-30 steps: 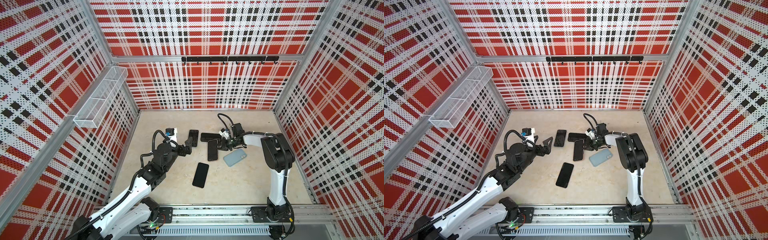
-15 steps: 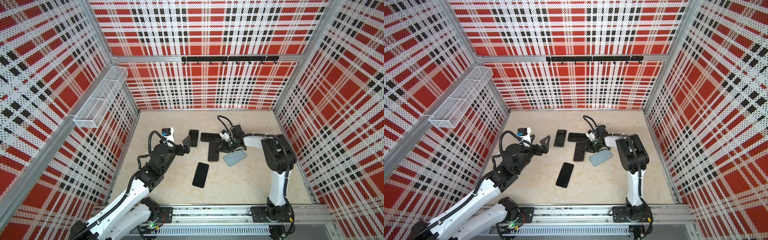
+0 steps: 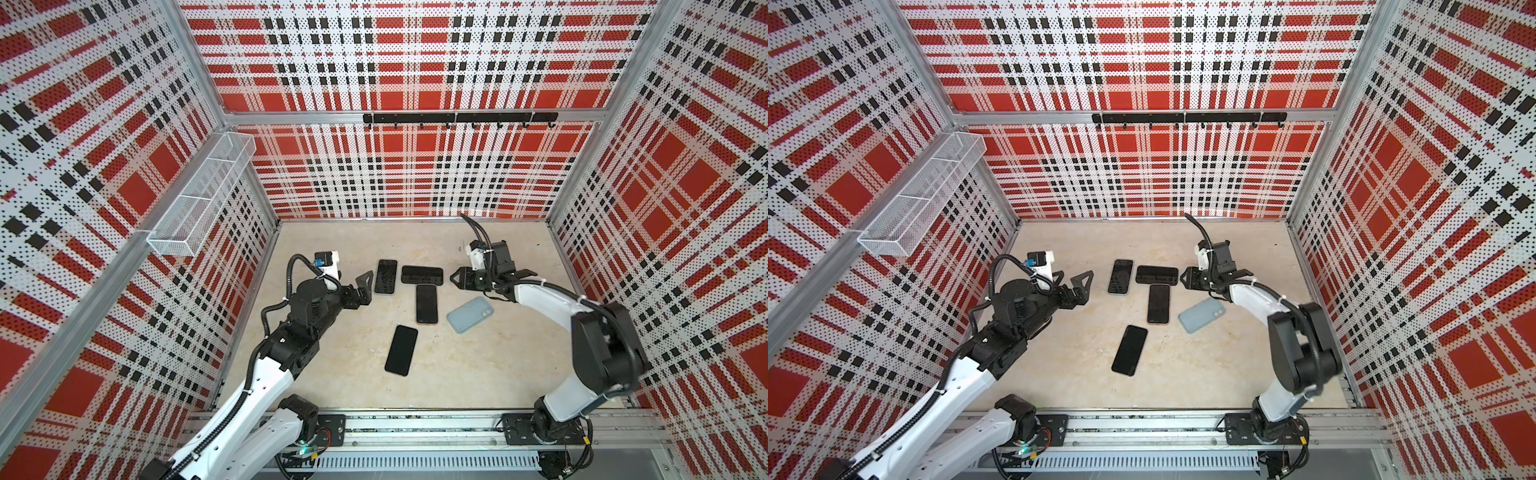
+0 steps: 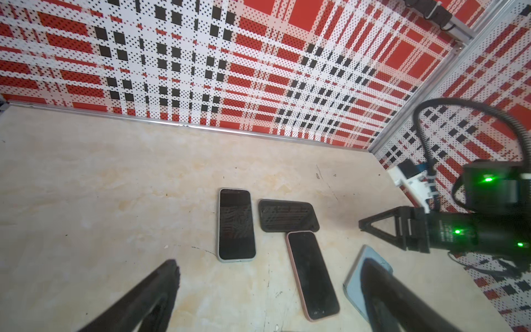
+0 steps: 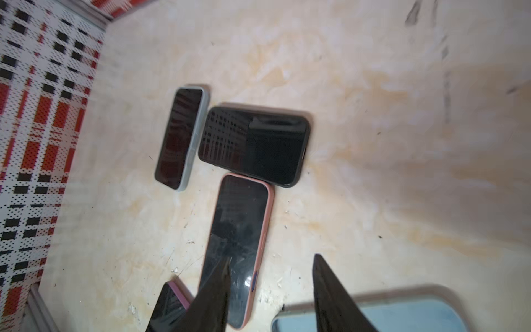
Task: Put the phone into the phone case
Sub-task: 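Grasp the black phone with pink edge using the left gripper while right withdraws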
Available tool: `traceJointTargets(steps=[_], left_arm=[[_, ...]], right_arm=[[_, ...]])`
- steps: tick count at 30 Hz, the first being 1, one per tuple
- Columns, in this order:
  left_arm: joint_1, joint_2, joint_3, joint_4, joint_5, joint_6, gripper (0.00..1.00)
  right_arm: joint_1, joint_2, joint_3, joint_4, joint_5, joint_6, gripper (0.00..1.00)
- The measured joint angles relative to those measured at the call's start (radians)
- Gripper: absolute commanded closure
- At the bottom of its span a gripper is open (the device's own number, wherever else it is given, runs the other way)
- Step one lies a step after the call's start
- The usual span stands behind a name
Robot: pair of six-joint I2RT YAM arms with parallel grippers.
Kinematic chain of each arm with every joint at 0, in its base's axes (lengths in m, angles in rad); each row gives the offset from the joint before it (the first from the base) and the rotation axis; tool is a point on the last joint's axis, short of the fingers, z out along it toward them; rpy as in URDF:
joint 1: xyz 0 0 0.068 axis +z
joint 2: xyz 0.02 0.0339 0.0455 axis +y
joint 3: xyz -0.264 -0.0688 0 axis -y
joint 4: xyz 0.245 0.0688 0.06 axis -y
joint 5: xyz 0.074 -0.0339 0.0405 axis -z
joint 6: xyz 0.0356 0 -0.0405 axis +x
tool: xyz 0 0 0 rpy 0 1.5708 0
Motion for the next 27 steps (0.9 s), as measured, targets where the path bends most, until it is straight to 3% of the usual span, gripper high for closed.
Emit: traceJointTargets(steps=[4, 8, 13, 19, 27], left_arm=[[-0.127, 0.019, 0.069, -0.119, -0.083, 0.017, 0.00], [-0.252, 0.089, 0.115, -0.223, -0.167, 0.017, 0.00], [-0.373, 0.218, 0.115, -0.343, -0.219, -0.048, 0.01], [-0.526, 0.425, 0.113, -0.425, -0.219, -0.171, 0.00], [-0.635, 0.719, 0.121, -0.467, -0.190, -0.249, 0.00]], right_arm=[[-0.004, -0.220, -0.087, 0.064, 0.109, -0.031, 0.40], [-0.042, -0.331, -0.109, 0.053, 0.161, -0.056, 0.37], [-0.125, -0.363, -0.136, -0.023, 0.162, -0.042, 0.35], [-0.131, -0.385, -0.229, -0.099, 0.152, -0.021, 0.28], [-0.137, -0.417, -0.278, -0.132, 0.166, -0.021, 0.26]])
